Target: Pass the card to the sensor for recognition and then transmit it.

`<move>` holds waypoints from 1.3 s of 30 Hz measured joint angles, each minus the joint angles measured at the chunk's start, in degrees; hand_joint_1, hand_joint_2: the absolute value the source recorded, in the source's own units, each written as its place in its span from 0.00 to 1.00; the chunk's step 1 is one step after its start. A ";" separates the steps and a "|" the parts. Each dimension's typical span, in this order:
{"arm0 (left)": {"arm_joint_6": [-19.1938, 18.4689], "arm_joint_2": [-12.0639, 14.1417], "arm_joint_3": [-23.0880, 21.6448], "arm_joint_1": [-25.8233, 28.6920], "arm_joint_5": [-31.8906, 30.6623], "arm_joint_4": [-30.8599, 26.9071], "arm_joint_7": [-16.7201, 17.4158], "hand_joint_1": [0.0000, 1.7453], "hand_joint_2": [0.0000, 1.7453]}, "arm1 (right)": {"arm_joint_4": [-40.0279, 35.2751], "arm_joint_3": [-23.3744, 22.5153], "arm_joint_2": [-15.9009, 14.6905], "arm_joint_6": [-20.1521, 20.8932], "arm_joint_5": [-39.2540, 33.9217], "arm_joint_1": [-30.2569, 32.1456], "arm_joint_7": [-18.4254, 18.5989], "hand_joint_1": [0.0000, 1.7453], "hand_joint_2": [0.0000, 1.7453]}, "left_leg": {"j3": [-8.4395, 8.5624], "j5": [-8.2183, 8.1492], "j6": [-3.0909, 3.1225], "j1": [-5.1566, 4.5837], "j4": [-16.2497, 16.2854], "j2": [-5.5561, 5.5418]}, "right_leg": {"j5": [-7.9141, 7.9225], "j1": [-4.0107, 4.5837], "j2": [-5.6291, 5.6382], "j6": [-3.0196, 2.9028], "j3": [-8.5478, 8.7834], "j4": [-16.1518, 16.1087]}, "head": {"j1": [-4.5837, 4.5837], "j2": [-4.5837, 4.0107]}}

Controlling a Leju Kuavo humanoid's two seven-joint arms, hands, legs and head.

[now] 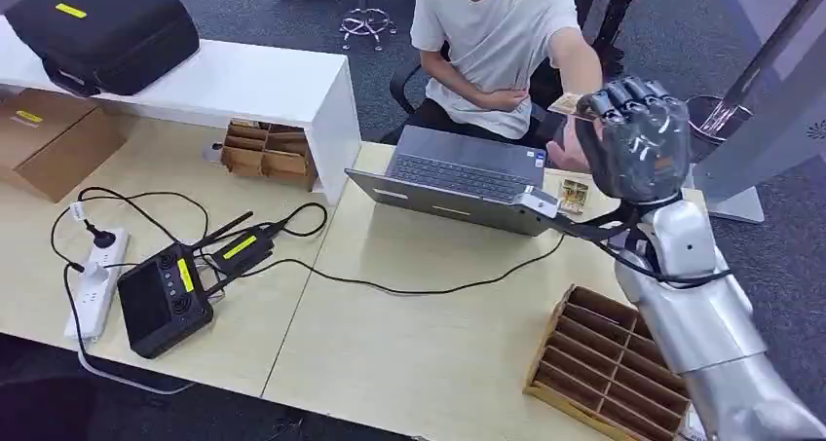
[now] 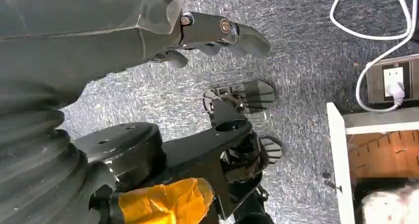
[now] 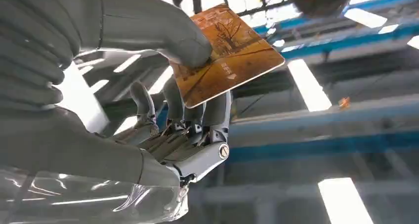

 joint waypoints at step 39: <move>-1.60 -0.04 -0.81 0.52 0.59 0.00 -3.21 0.00 1.00 | 14.15 3.17 2.79 0.07 -1.75 -4.38 0.74 0.00 1.00 | -0.16 -0.01 -0.01 0.07 0.01 0.01 | 0.00 0.04 -0.02 -0.01 -0.16 -0.02 | 0.02 0.00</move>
